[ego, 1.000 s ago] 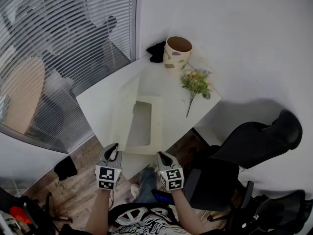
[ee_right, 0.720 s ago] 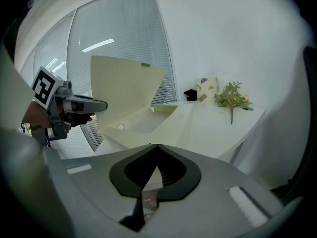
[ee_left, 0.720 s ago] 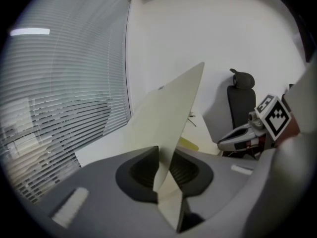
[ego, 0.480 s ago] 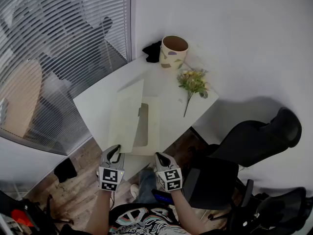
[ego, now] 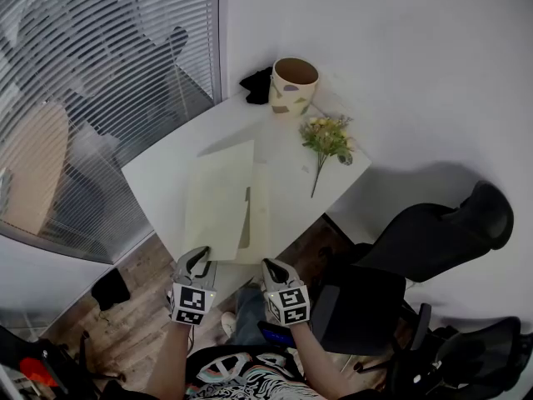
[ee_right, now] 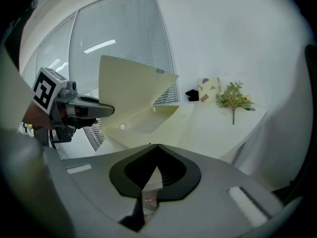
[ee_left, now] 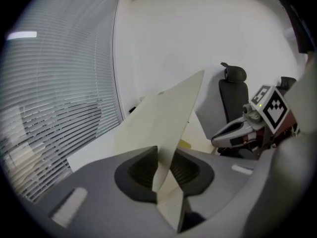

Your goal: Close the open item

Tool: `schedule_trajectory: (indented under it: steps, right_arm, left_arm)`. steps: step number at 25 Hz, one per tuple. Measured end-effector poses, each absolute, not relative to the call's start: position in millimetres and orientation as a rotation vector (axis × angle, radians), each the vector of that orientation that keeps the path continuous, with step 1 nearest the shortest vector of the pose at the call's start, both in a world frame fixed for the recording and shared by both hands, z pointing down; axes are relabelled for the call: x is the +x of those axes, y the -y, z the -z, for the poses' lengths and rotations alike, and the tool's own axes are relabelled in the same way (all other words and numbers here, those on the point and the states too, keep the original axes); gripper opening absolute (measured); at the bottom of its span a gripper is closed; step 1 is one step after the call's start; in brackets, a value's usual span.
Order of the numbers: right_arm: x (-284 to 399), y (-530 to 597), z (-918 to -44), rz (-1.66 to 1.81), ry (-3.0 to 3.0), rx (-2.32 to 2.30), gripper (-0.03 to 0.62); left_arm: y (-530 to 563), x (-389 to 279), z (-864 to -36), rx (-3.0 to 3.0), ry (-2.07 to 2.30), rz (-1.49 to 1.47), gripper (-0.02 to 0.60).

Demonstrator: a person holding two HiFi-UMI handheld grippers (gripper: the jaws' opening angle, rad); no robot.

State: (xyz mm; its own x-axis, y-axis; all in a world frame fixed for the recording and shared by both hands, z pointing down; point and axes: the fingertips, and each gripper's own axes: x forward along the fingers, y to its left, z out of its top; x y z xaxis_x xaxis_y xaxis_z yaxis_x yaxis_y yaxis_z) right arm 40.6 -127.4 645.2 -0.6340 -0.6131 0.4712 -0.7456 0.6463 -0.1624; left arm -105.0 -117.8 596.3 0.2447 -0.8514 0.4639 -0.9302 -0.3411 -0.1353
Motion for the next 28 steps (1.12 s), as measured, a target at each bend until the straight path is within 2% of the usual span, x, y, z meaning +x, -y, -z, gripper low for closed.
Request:
schedule_trajectory:
  steps: [28]
  right_arm:
    - [41.9, 127.9, -644.4, -0.515, 2.507, 1.076, 0.0]
  left_arm:
    - [127.2, -74.3, -616.2, 2.415, 1.547, -0.851, 0.135]
